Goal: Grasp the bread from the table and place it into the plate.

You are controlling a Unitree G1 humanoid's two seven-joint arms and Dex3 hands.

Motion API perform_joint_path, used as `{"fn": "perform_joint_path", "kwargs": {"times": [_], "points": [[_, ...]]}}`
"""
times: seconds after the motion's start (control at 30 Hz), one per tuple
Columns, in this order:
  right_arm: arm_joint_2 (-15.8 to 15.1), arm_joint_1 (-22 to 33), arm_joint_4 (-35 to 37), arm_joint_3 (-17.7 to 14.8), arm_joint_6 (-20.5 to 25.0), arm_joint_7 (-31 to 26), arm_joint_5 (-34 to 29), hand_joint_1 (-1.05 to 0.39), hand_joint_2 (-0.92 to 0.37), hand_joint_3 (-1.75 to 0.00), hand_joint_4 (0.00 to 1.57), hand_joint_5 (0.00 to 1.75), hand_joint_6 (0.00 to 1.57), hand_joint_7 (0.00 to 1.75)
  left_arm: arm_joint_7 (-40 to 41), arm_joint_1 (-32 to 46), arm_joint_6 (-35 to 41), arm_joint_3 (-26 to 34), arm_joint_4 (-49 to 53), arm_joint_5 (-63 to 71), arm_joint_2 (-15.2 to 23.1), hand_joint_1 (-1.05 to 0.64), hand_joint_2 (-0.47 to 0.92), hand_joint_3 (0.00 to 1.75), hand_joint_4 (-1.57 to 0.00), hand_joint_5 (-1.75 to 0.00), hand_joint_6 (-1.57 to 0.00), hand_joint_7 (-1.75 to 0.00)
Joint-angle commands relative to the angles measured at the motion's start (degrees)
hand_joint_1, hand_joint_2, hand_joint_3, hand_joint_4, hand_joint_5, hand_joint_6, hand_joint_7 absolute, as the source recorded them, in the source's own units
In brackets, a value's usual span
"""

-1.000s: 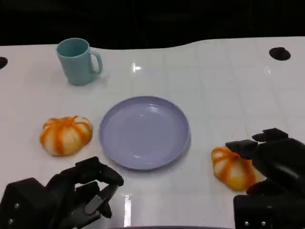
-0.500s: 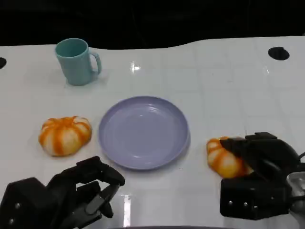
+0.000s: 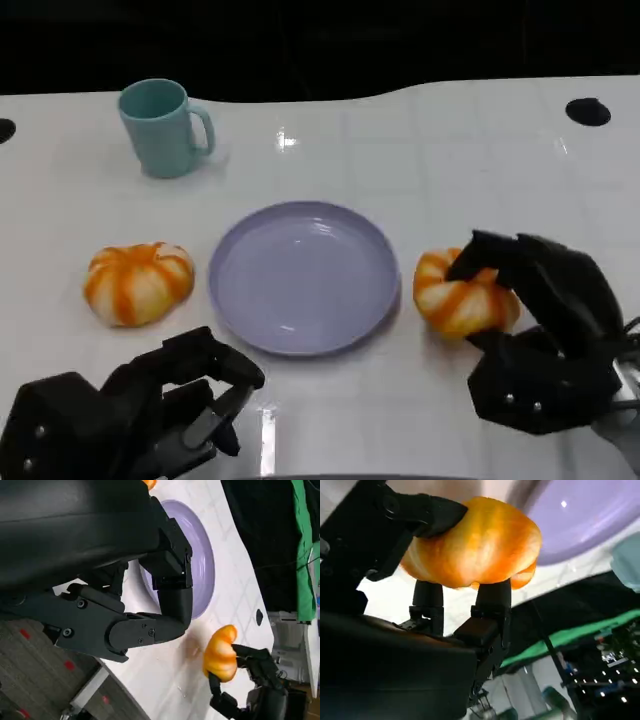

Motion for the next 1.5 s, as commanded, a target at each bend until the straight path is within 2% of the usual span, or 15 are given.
{"fn": "perform_joint_path", "kwargs": {"times": [0.03,0.33,0.57,0.7,0.8,1.03,1.07,1.13,1.2,1.27,1.3,1.33,1.4,1.43,1.5], "points": [[0.5,-1.2,-1.4,-1.3,-3.0,-1.4,2.2,-0.07,-0.30,-1.41,0.98,1.75,0.73,1.75,0.5,0.0,-0.3,0.2,0.1,0.4,0.3,-0.41,0.92,0.47,-0.66,-1.75,-0.66,-1.28],[4.2,-0.6,-9.9,-1.1,0.0,6.8,8.1,-0.04,-0.28,-1.47,0.96,1.75,0.73,1.75,0.8,0.0,0.2,0.0,0.0,0.6,0.1,-0.39,0.91,0.47,-0.67,-1.75,-0.66,-1.29],[8.0,-4.4,-8.0,1.0,1.4,9.3,7.3,-0.05,-0.23,-1.54,0.95,1.75,0.73,1.75,0.6,0.0,-0.2,0.0,0.4,0.1,-0.1,-0.38,0.91,0.48,-0.66,-1.75,-0.65,-1.30],[10.3,-8.2,-3.7,2.8,1.5,9.9,6.5,-0.06,-0.26,-1.48,0.94,1.75,0.72,1.75,0.5,0.0,-0.4,-0.1,0.6,0.3,-0.1,-0.38,0.91,0.49,-0.67,-1.75,-0.64,-1.30],[11.9,-11.9,2.5,3.9,-0.3,8.3,5.7,-0.06,-0.27,-1.47,0.94,1.75,0.72,1.75,0.6,0.0,-0.5,-0.2,0.8,0.3,-0.2,-0.37,0.91,0.49,-0.66,-1.75,-0.63,-1.30],[15.6,-19.5,17.0,4.9,-0.2,4.5,4.4,-0.09,-0.28,-1.43,0.93,1.75,0.71,1.75,0.8,0.2,-1.1,-0.7,0.9,0.7,-0.6,-0.38,0.90,0.50,-0.66,-1.75,-0.64,-1.31],[16.0,-20.1,18.6,4.8,-0.4,4.4,4.6,-0.08,-0.27,-1.43,0.93,1.75,0.72,1.68,0.8,0.3,-1.1,-0.7,0.9,0.7,-0.6,-0.38,0.91,0.50,-0.66,-1.75,-0.64,-1.31],[16.6,-21.1,21.3,4.2,-0.6,5.0,5.8,-0.07,-0.27,-1.42,0.91,1.75,0.78,1.42,1.0,0.4,-1.1,-0.9,0.8,0.9,-0.6,-0.38,0.91,0.51,-0.67,-1.75,-0.64,-1.31],[16.9,-21.6,22.4,3.8,-0.1,6.5,6.8,-0.07,-0.30,-1.33,0.85,1.75,0.81,1.16,1.1,0.4,-1.4,-1.1,1.0,1.3,-0.6,-0.38,0.90,0.51,-0.67,-1.75,-0.64,-1.31],[16.6,-21.5,21.6,4.1,1.7,10.1,7.5,-0.15,-0.48,-0.98,0.66,1.30,0.74,0.64,1.0,0.5,-1.8,-1.2,1.1,1.4,-0.7,-0.38,0.90,0.51,-0.66,-1.75,-0.63,-1.32],[16.1,-21.4,20.7,4.6,2.4,12.3,7.5,-0.22,-0.58,-0.78,0.52,1.02,0.68,0.40,1.0,0.6,-1.8,-1.2,1.1,1.4,-0.8,-0.38,0.90,0.52,-0.66,-1.75,-0.64,-1.32],[15.7,-21.2,20.0,5.0,2.8,14.0,7.4,-0.27,-0.67,-0.62,0.44,0.79,0.62,0.26,1.1,0.7,-1.7,-1.2,1.0,1.3,-0.8,-0.38,0.90,0.52,-0.66,-1.75,-0.64,-1.32],[14.8,-20.7,18.1,5.8,3.5,16.9,6.9,-0.36,-0.80,-0.41,0.32,0.50,0.52,0.09,1.1,0.8,-1.8,-1.3,0.9,1.3,-0.8,-0.37,0.89,0.52,-0.67,-1.75,-0.64,-1.32],[14.1,-20.2,16.6,6.3,4.1,19.1,6.6,-0.42,-0.86,-0.31,0.21,0.42,0.43,0.05,1.0,0.9,-2.0,-1.4,1.0,1.3,-0.9,-0.37,0.89,0.53,-0.67,-1.75,-0.64,-1.32],[12.7,-18.8,12.8,7.1,5.4,23.3,6.8,-0.55,-0.91,-0.27,0.04,0.34,0.30,0.01,1.0,1.0,-2.3,-1.5,1.0,1.4,-0.9,-0.37,0.89,0.53,-0.66,-1.75,-0.64,-1.32]]}}
